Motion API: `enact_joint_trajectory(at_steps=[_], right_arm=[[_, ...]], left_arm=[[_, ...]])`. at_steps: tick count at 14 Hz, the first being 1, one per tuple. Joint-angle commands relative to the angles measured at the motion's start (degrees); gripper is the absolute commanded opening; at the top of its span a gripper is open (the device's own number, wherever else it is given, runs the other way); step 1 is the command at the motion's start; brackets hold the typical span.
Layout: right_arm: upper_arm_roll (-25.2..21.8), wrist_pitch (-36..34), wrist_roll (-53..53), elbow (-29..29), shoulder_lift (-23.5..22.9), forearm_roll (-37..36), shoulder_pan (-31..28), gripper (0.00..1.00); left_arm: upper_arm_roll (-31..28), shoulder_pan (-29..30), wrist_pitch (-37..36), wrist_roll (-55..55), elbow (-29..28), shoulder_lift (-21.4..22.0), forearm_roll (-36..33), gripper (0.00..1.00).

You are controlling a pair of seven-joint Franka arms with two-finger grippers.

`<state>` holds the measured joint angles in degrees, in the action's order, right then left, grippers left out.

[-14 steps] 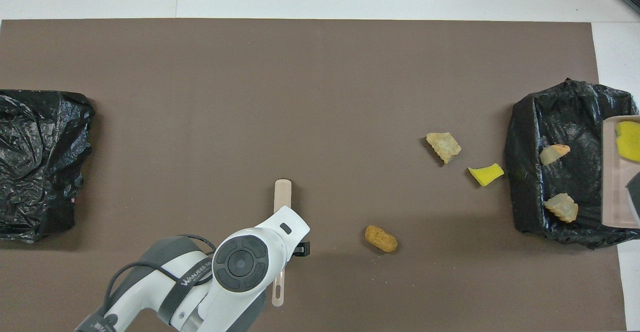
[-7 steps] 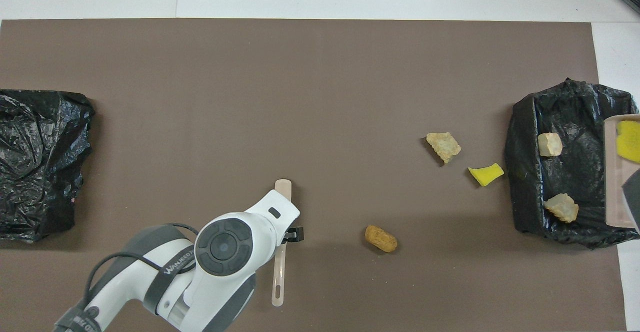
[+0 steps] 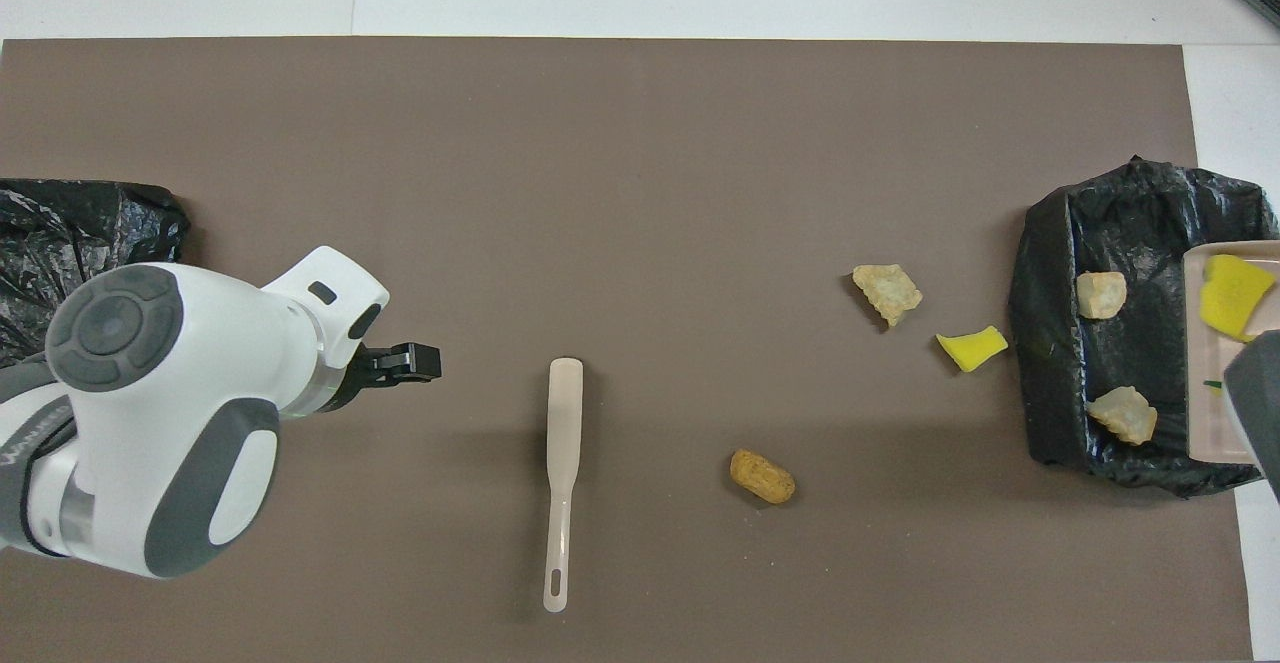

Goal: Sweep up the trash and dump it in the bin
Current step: 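Tip the dustpan with the right gripper while the left gripper drops the brush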

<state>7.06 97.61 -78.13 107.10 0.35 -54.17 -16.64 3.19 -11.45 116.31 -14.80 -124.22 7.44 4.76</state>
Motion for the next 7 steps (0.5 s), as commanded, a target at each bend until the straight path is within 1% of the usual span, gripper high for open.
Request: enact_joint_trajectory(at_steps=[1, 2, 3, 5, 7], right_arm=[[-0.11, -0.32, -5.70, -2.86, 0.88, -4.95, -0.50, 0.00], [0.15, -0.40, -5.63, -2.78, 1.15, -7.77, 0.02, 0.00], [0.32, -0.23, -6.06, -2.52, 1.24, -8.32, 0.20, 0.00], [0.33, 0.82, -2.14, 1.42, 1.33, -8.23, 0.99, 0.00], [0.41, 2.14, -0.18, 2.23, 0.18, -8.84, 1.87, 0.00]], left_arm=[[0.59, 5.11, -0.99, 6.43, 0.38, 0.64, 0.08, 1.00], [0.67, 6.86, -0.99, 8.19, 1.25, 0.73, 0.08, 1.00], [0.68, 8.10, -1.43, 9.87, 2.65, 0.73, 0.08, 1.00], [0.68, 10.74, -4.67, 12.51, 6.34, 0.56, -0.01, 1.00], [0.68, 12.15, -8.80, 14.01, 10.47, 0.03, -0.01, 1.00]])
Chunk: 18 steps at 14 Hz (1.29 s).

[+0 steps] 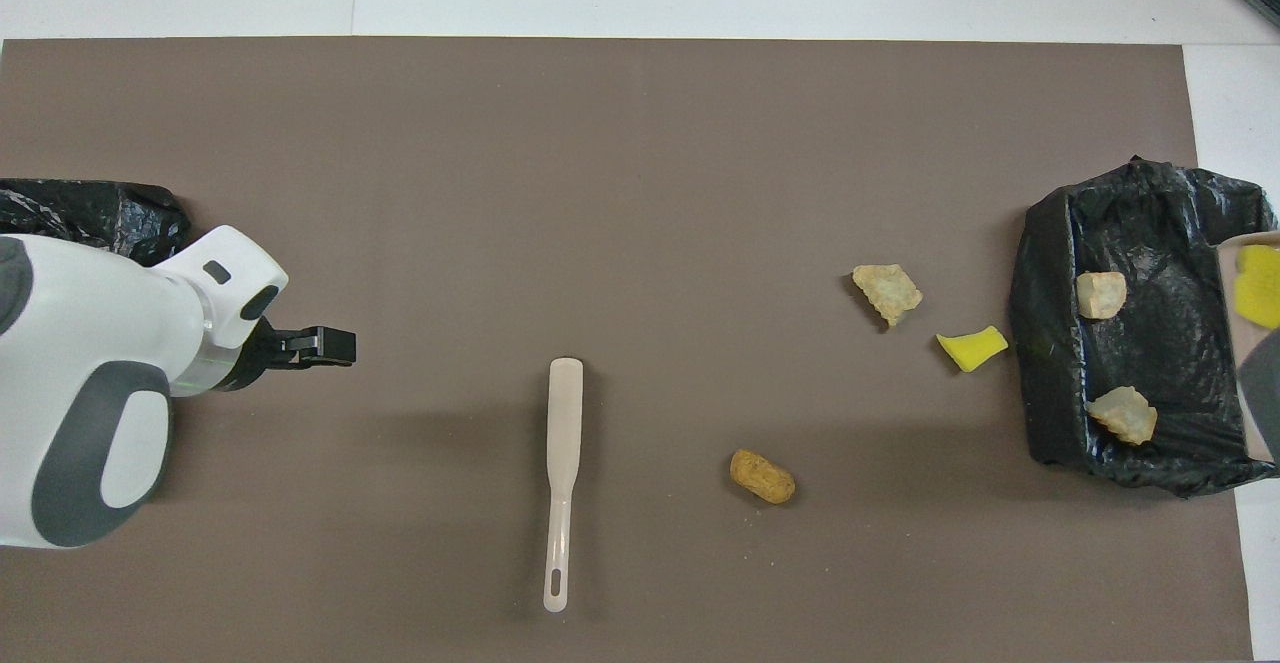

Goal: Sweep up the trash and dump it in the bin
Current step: 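Tip the dustpan with the right gripper while the left gripper drops the brush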

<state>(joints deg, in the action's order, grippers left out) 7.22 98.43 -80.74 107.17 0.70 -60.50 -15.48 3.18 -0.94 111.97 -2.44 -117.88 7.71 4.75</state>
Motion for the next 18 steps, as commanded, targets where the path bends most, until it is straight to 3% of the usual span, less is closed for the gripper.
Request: enact_joint_trajectory(at_steps=[1, 2, 5, 8, 10, 12, 18], right_arm=[[0.08, 0.28, 2.35, 1.82, -0.17, -5.74, 3.32, 0.00], [0.25, -1.38, 1.74, 1.20, 0.35, -9.69, 4.04, 0.00], [0.25, -1.92, 0.50, 1.02, 2.29, -12.71, 4.49, 0.00], [0.43, -1.23, 2.43, 3.04, 3.25, -8.96, 4.14, 0.00], [0.43, -2.71, 2.00, 2.26, 3.34, -7.36, 4.31, 0.00], [0.43, -4.20, 0.60, -1.07, 3.34, -2.81, 4.23, 0.00], [0.69, -6.41, 3.21, -6.00, 2.64, 20.19, 4.40, 0.00]], left_arm=[[0.69, 1.99, -6.31, 1.73, 5.98, -0.33, -0.01, 1.00], [0.61, 2.34, -7.89, 1.65, 8.00, -0.24, -0.01, 1.00], [0.60, 2.96, -13.60, 1.64, 14.24, 0.02, -0.36, 1.00], [0.95, 2.61, -15.72, 1.30, 15.75, 0.37, -0.62, 1.00], [1.31, 2.08, -18.96, 0.85, 19.77, -0.41, -0.80, 1.00], [1.22, 2.96, -23.19, 1.03, 23.48, -0.94, -0.63, 1.00], [0.87, 2.52, -22.94, 0.68, 23.66, -1.21, -1.06, 1.00]])
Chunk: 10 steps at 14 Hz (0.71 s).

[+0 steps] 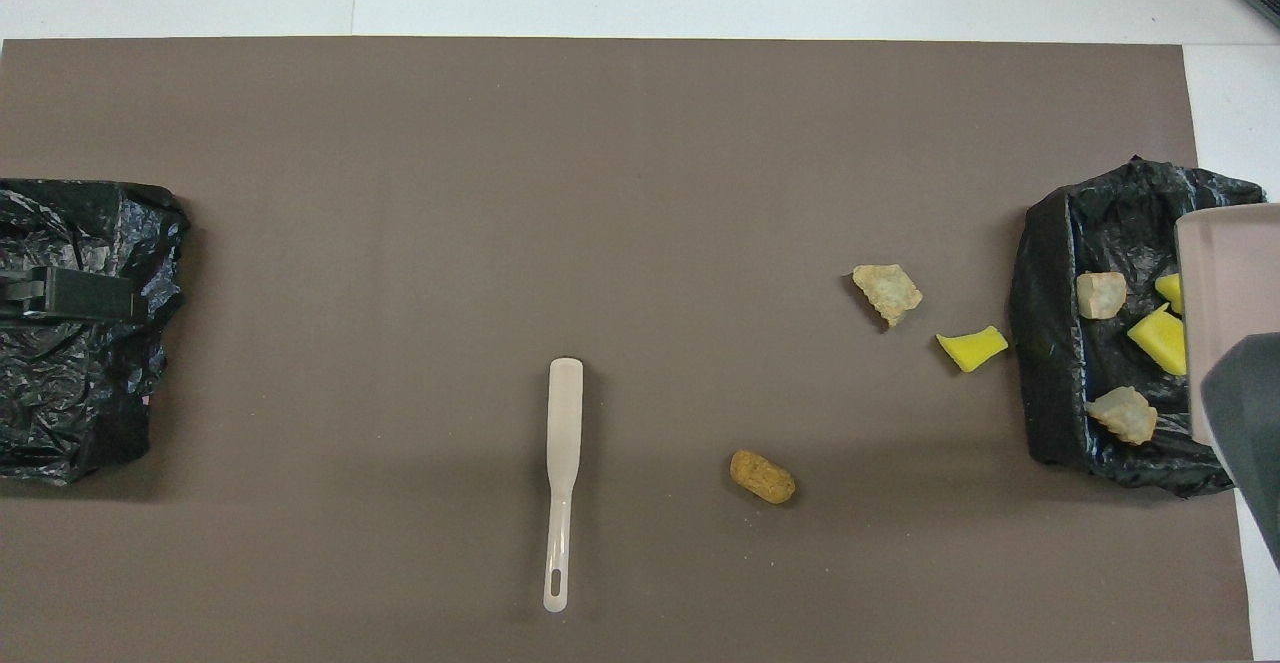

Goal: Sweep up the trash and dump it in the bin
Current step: 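Tip the dustpan with the right gripper while the left gripper drops the brush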

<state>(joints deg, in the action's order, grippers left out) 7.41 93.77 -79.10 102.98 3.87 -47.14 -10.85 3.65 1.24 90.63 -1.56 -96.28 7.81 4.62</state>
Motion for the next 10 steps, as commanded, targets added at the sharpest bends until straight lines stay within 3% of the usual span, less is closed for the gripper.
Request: enact_joint_trajectory(at_steps=[1, 5, 10], right_arm=[[0.50, -1.75, 3.15, -1.64, -0.45, 10.45, -0.14, 0.00], [0.50, -1.84, 8.59, -1.12, -0.18, 22.24, 1.79, 0.00], [0.50, -2.98, 32.21, -0.76, -0.53, 28.94, 10.65, 0.00]], left_arm=[[0.65, 0.08, -1.69, -0.20, 2.15, -1.30, -1.80, 1.00], [0.74, 0.17, -1.78, -0.20, 3.30, -1.30, -2.25, 1.00], [0.74, 0.78, -0.37, -0.11, 2.68, -0.78, -1.90, 1.00]])
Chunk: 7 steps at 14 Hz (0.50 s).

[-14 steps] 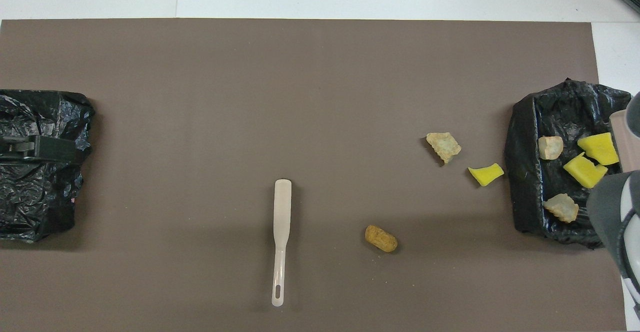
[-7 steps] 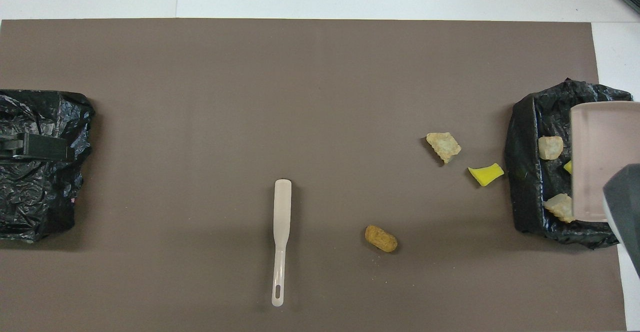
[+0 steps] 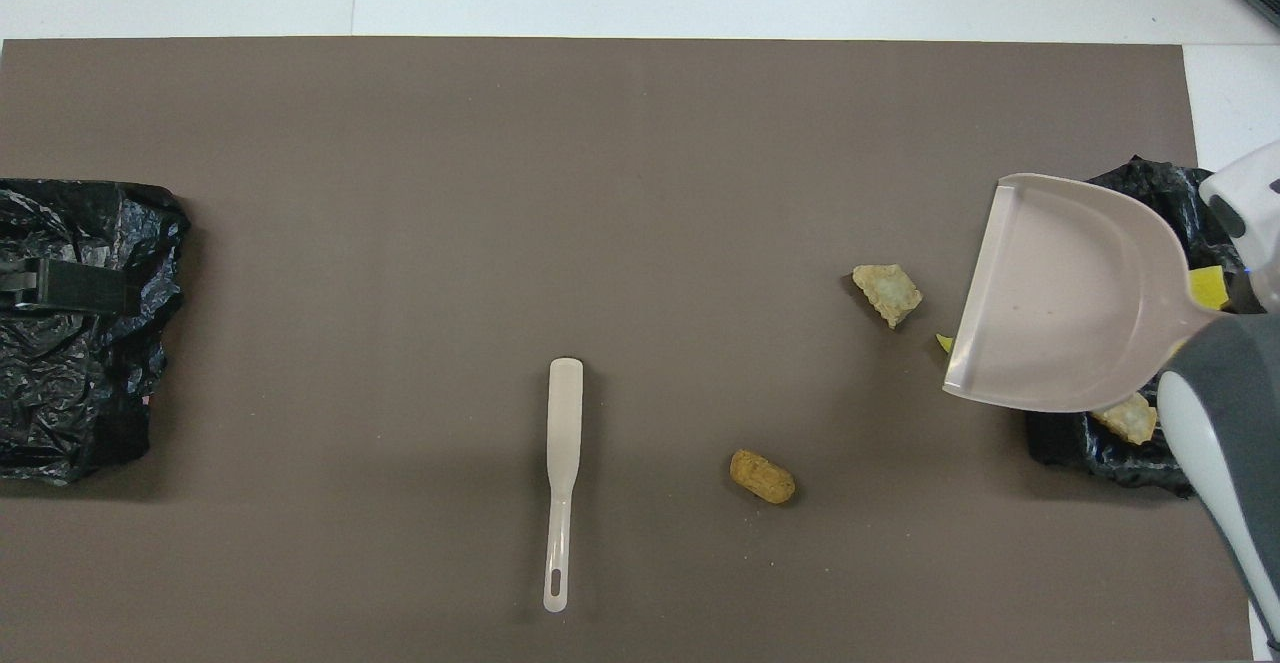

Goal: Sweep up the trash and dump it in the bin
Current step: 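Tip the dustpan with the right gripper while the left gripper drops the brush, then return the empty dustpan to the table center with the right gripper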

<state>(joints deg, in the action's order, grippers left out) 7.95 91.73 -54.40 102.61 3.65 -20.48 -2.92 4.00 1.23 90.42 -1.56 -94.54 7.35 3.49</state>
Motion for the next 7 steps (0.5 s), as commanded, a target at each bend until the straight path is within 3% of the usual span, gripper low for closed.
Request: enact_joint_trajectory(at_steps=[1, 7], right_arm=[[-0.04, -0.42, 12.52, -0.40, -0.83, 3.07, 4.74, 0.00], [-0.04, 3.71, 41.71, -1.89, -5.75, 13.00, 10.99, 0.00]], left_arm=[[0.04, 0.79, -0.15, 0.15, 0.76, -0.23, -0.77, 1.00], [-0.14, 1.05, 2.75, 0.24, -1.08, -0.23, -0.68, 1.00]])
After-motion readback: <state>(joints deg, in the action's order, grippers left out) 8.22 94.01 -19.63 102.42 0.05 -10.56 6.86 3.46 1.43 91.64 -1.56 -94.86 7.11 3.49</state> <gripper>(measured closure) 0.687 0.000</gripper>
